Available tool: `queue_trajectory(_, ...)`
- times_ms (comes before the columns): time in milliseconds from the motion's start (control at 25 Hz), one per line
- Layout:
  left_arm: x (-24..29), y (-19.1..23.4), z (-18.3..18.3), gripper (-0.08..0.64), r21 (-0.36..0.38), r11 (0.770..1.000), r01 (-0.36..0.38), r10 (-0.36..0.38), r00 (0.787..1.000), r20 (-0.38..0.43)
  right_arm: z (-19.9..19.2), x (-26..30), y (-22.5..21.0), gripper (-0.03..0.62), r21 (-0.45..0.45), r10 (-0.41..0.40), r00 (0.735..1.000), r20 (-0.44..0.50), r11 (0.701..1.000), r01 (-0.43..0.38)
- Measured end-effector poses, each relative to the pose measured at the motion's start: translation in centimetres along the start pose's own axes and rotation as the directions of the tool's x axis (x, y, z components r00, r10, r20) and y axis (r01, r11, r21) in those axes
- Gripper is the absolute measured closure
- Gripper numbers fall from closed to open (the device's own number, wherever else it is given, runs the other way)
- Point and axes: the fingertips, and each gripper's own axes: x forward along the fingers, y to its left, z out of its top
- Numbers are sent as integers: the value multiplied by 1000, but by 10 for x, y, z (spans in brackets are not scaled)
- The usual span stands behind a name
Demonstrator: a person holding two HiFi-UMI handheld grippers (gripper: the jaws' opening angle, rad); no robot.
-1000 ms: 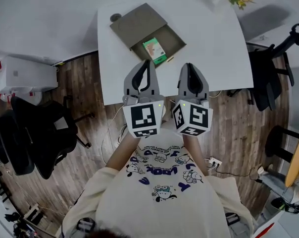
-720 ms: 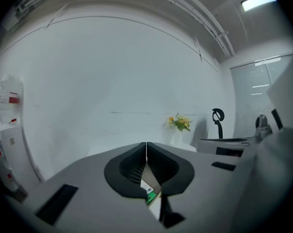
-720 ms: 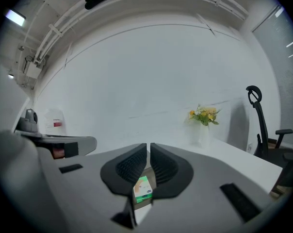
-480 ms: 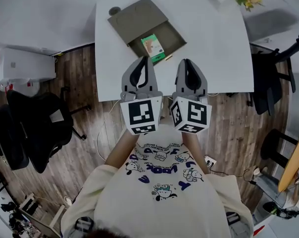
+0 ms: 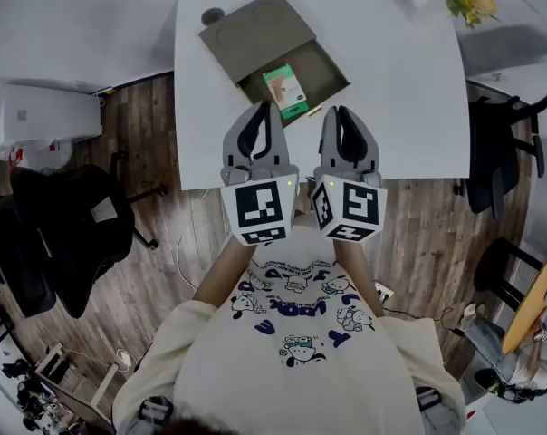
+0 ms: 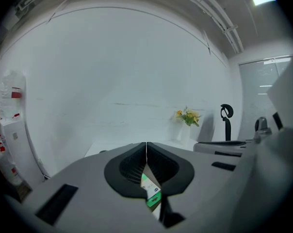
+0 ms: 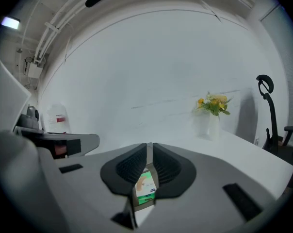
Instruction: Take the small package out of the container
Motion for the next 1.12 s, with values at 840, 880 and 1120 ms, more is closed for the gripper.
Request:
queue_trajectory(840, 70, 37, -32, 543, -39, 999, -21, 16, 991, -133, -43, 89, 18, 457, -12, 80, 976, -202, 996, -84)
queue_trajectory(880, 72, 37, -34, 545, -41, 999, -21, 15, 990, -140, -46, 91, 20, 446, -13, 90, 972, -217, 995, -95)
queue_trajectory(1120, 84, 48, -49, 543, -51, 998, -31, 21, 983, -183, -71, 105, 27, 376, -35, 122, 943, -309, 990, -139)
